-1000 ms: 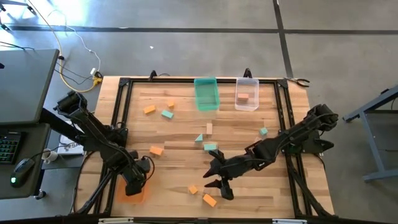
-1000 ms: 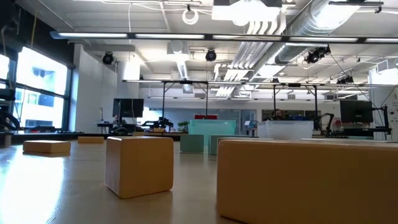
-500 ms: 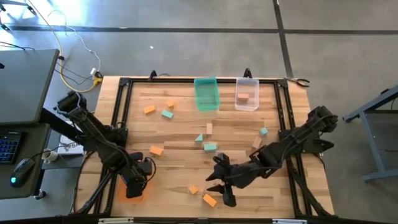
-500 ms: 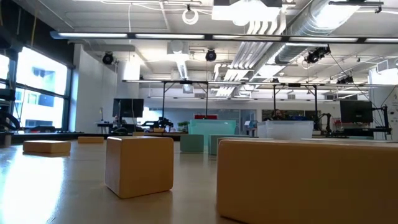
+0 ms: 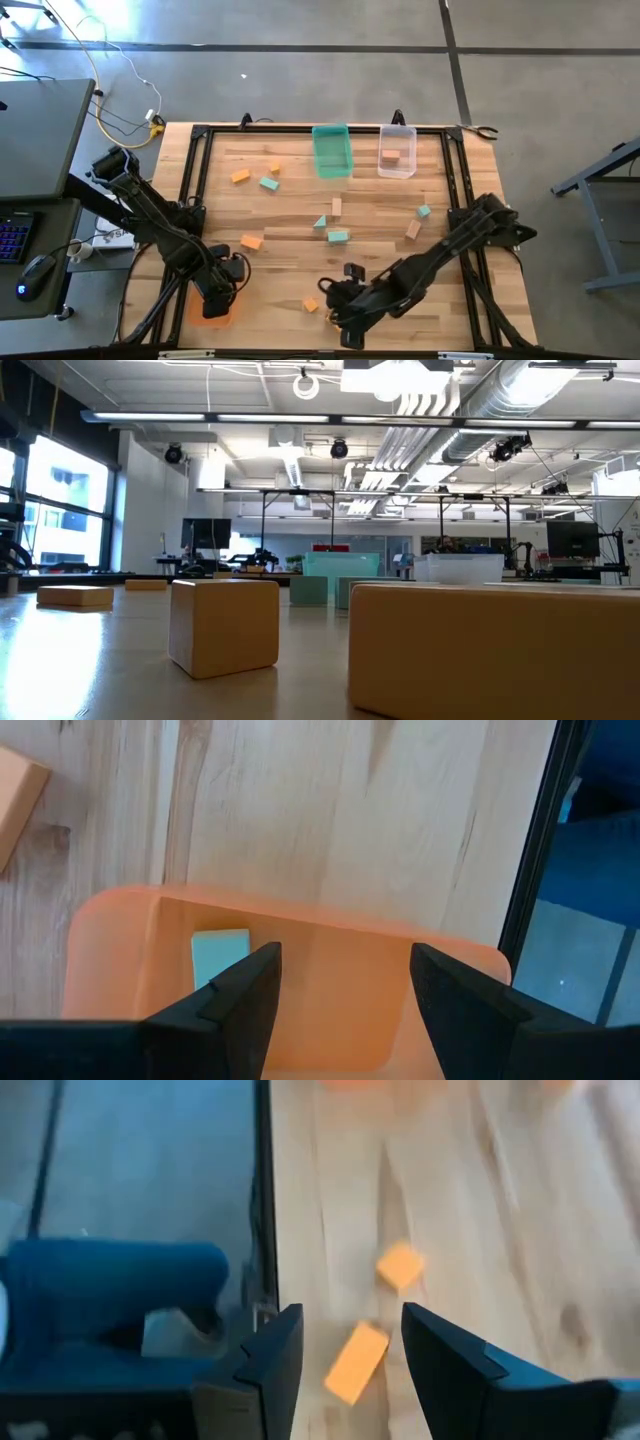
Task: Sort & place blocks by color
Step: Put the yellow block into the blue bin
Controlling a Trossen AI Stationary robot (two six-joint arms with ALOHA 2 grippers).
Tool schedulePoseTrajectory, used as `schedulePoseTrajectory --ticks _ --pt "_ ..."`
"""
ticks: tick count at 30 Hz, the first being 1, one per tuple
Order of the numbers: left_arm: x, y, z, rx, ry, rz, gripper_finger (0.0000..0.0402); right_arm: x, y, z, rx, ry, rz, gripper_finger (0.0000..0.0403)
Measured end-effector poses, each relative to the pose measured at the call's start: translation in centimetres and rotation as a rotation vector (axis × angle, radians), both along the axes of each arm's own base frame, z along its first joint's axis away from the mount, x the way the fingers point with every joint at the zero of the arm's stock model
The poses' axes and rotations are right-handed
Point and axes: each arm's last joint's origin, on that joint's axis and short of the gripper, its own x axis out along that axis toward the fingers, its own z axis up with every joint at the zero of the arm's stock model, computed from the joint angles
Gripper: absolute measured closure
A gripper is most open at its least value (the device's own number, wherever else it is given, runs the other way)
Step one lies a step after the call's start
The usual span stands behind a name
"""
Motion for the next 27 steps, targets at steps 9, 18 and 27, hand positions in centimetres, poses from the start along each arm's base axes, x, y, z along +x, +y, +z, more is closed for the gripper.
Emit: schedulePoseTrajectory --ticks 9,18,27 --pt "0.0 0.0 0.0 -0.004 0.003 0.016 0.019 0.8 0.9 -3.3 0.046 0.191 -0.049 0.0245" --pt "0.0 0.0 0.0 -0.011 0.007 0.04 0.019 0.8 1.1 -3.4 0.062 0.207 -0.063 0.0245" --pt "0.0 0.0 0.0 -0.006 0.001 0.046 0.019 1.1 2.1 -4.8 0.057 0.196 -0.071 0.0197"
